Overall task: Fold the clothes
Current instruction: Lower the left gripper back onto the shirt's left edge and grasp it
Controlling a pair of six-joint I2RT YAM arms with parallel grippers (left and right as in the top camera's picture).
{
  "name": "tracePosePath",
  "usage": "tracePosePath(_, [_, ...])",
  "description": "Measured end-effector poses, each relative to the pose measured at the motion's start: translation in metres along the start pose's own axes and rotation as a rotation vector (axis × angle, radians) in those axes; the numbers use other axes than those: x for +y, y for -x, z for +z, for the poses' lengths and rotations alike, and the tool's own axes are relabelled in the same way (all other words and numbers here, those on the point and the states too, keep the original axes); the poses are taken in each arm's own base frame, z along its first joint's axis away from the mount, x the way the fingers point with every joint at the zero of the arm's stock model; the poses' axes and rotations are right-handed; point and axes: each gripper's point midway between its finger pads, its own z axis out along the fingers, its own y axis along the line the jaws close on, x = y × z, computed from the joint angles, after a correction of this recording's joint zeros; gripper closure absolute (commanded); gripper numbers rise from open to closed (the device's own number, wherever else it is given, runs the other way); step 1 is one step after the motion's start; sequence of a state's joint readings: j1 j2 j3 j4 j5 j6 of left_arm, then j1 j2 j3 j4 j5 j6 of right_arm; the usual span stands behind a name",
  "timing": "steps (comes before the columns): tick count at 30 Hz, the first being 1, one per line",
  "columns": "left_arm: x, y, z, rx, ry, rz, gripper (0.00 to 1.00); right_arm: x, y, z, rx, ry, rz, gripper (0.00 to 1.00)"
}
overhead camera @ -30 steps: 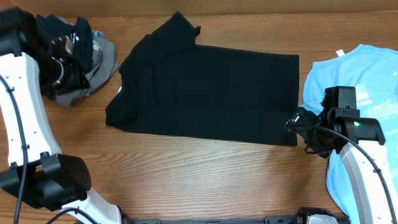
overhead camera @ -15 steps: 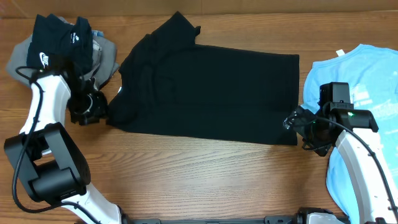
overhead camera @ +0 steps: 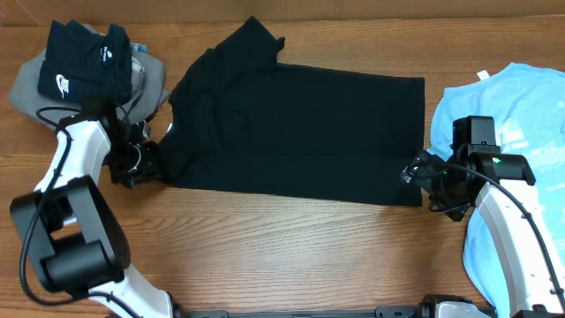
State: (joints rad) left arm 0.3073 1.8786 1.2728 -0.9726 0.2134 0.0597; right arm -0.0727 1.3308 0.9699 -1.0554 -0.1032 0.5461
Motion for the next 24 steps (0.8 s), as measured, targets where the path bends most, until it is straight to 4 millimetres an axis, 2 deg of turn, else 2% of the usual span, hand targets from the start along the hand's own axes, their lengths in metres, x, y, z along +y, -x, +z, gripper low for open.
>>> tracePosePath(7, [-0.017,0.008,-0.057,-0.173,0.003,0.077,0.49,0.002,0.002,0.0,-0.008,0.006,-0.001,0.05])
tracePosePath(10, [-0.03,0.007,-0.065,-0.195,-0.001,0.136,0.49,0.002,0.002,0.0,-0.01,0.008,-0.002,0.05])
tracePosePath(13, [-0.038,0.006,-0.056,-0.18,0.002,0.17,0.49,0.002,0.003,0.0,-0.011,0.008,-0.002,0.05])
tracePosePath(16, [-0.04,0.007,-0.035,-0.158,0.004,0.185,0.52,0.002,0.003,0.0,-0.012,0.009,-0.001,0.05])
tracePosePath(18, [-0.037,0.007,-0.019,-0.131,0.006,0.184,0.61,0.002,0.003,0.0,-0.012,0.009,-0.002,0.05])
tracePosePath(22, [-0.031,0.009,0.004,-0.095,0.012,0.185,0.92,0.002,0.003,0.0,-0.011,0.008,-0.002,0.05])
tracePosePath(23, [-0.03,0.009,0.007,-0.09,0.013,0.187,0.96,0.002,0.003,0.0,-0.011,0.008,-0.002,0.05])
tracePosePath(24, [-0.03,0.01,0.01,-0.087,0.013,0.191,0.96,0.002,0.003,0.0,-0.012,0.009,-0.001,0.05])
